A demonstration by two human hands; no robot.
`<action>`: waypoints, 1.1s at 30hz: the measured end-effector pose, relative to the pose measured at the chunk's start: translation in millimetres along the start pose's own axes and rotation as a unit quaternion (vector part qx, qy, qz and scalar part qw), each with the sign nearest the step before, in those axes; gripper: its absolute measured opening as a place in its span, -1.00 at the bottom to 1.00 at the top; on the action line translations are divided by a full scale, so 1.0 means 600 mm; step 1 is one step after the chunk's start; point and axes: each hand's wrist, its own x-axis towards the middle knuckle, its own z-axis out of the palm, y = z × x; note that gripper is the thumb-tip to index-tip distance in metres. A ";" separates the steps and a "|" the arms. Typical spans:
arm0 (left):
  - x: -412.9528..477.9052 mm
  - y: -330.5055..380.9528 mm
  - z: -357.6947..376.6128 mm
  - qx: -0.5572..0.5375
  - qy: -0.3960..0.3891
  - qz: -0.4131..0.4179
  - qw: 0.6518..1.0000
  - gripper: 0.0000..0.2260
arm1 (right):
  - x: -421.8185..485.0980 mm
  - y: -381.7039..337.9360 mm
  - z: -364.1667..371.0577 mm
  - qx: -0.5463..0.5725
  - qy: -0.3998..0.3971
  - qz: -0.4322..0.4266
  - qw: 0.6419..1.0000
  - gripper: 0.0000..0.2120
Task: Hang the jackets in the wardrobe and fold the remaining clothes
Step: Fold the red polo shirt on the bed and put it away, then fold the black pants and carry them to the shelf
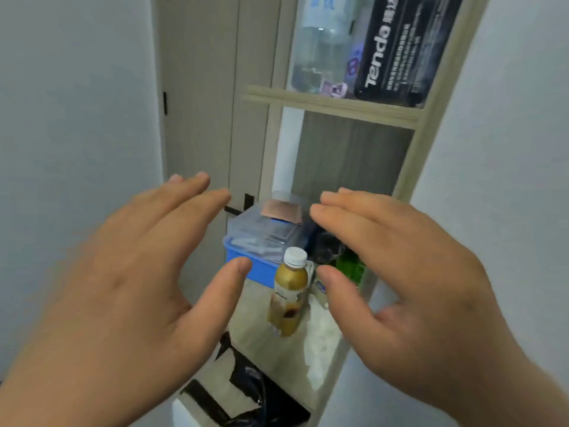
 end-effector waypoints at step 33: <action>-0.269 -0.175 -0.283 0.475 -0.021 -0.526 0.705 -0.47 | 0.194 -0.404 0.565 0.553 -0.194 -0.206 0.784 -0.59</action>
